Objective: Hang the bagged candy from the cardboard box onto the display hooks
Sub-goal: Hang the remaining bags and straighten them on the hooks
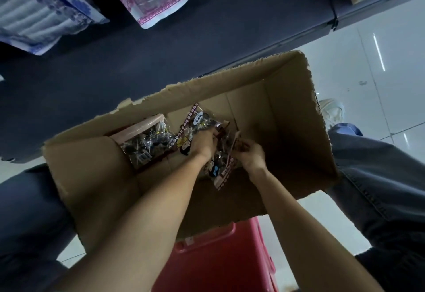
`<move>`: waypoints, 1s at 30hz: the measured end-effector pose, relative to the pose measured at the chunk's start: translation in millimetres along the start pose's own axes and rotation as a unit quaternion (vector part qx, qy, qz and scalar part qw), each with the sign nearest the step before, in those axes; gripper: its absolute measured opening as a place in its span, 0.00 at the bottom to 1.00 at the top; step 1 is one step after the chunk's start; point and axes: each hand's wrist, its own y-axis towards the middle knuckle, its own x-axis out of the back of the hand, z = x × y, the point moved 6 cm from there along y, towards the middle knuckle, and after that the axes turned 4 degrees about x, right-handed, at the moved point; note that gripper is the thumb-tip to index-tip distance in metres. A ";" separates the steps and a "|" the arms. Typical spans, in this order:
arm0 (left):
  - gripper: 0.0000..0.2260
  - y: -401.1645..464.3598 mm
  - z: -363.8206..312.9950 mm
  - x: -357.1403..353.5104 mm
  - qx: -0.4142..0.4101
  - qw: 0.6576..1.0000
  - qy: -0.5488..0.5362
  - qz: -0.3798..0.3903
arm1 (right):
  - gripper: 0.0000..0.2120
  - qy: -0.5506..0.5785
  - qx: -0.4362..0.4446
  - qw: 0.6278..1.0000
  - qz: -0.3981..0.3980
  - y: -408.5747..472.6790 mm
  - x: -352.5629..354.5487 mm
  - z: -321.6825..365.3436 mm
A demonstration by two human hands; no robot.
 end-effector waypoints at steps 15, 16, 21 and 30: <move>0.32 -135.2 -17.7 109.7 -0.114 0.974 -0.159 -0.112 | 0.08 -0.215 0.332 0.910 -0.126 -114.6 4.3 79.4; 0.31 -147.9 -26.3 113.0 -0.132 0.971 -0.167 -0.111 | 0.09 -0.214 0.362 0.898 -0.128 -127.0 9.1 84.9; 0.28 -203.9 -66.2 128.6 -0.199 0.924 -0.316 -0.082 | 0.11 -0.259 0.471 0.827 -0.167 -198.1 38.0 110.3; 0.09 -239.9 -86.1 155.1 -0.170 0.918 -0.314 -0.176 | 0.19 -0.385 0.466 0.785 -0.135 -246.1 45.6 114.9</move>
